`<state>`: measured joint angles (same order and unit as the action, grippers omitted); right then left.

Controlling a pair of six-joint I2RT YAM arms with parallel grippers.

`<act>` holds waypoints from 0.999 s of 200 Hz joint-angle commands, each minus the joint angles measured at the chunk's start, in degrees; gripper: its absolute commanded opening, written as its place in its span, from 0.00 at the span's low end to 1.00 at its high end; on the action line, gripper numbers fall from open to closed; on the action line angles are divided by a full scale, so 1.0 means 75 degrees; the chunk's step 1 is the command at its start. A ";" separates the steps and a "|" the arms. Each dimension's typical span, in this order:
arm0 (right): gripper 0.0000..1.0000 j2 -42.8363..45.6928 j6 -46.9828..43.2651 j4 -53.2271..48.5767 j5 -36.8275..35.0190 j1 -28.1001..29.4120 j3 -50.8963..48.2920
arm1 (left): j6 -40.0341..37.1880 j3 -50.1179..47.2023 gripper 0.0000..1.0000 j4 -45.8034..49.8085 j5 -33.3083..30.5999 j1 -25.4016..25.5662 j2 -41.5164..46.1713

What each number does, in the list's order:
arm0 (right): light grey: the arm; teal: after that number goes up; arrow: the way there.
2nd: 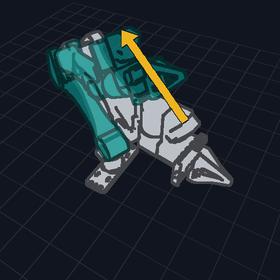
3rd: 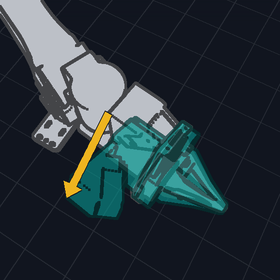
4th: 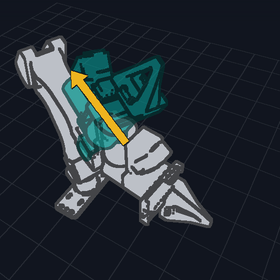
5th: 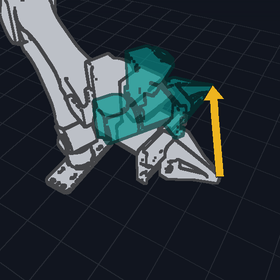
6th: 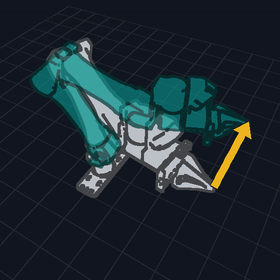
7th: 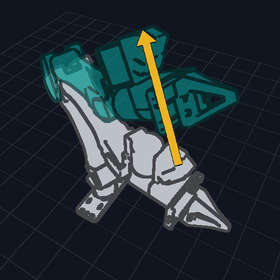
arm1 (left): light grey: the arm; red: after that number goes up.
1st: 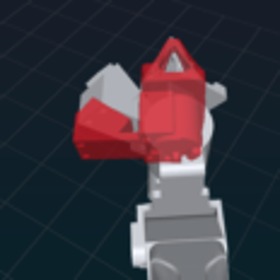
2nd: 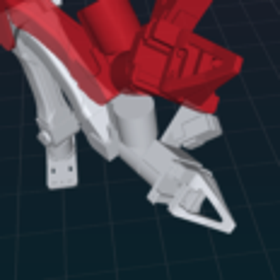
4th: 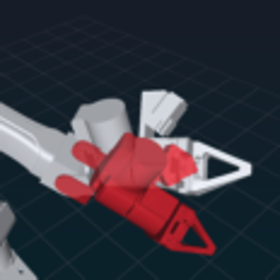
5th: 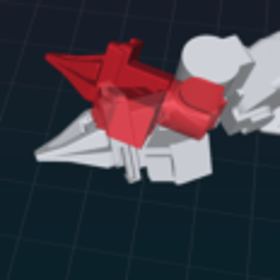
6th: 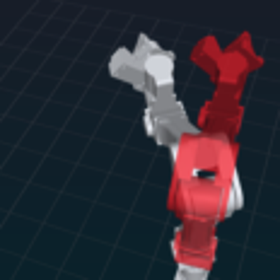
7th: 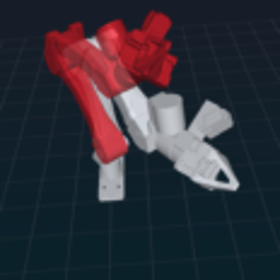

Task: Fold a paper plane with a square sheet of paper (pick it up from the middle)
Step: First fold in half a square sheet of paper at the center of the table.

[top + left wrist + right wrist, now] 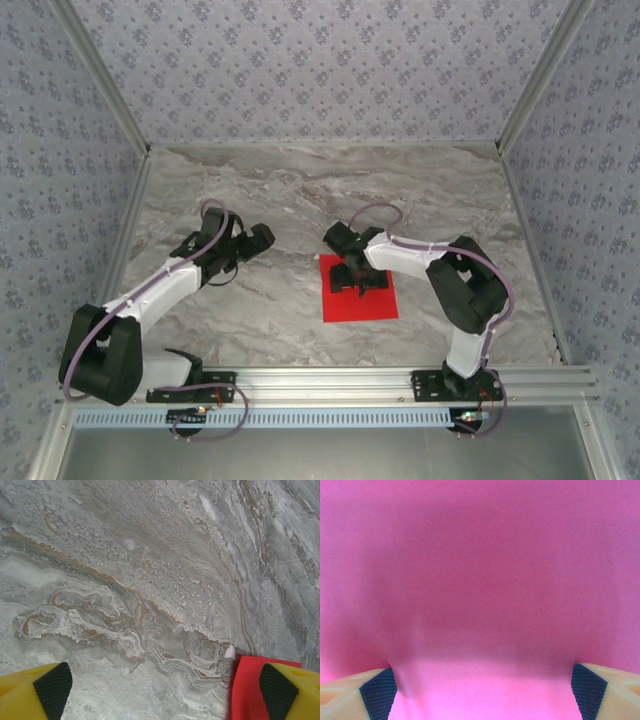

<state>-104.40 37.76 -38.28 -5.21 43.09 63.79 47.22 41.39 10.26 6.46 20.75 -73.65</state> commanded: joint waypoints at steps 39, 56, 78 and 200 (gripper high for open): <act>0.90 -0.0691 0.0098 0.0195 -0.0224 -0.0218 -0.0557 | 0.0113 0.0048 0.99 -0.0126 0.0097 0.0145 -0.0165; 0.89 -0.0530 0.0098 0.0173 -0.0174 -0.0235 -0.0508 | 0.0126 0.0060 0.99 -0.0126 0.0103 0.0163 -0.0182; 0.86 -0.0322 0.0075 0.0143 -0.0136 -0.0233 -0.0403 | 0.0178 0.0063 0.99 -0.0193 0.0158 0.0238 -0.0224; 0.44 0.0536 0.0039 0.1394 0.1366 -0.0815 -0.1266 | 0.1288 0.0343 0.99 -0.1602 0.0972 0.1340 -0.1209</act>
<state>-99.59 38.33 -33.01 -2.76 38.46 58.19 52.97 43.35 3.88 11.03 29.56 -81.80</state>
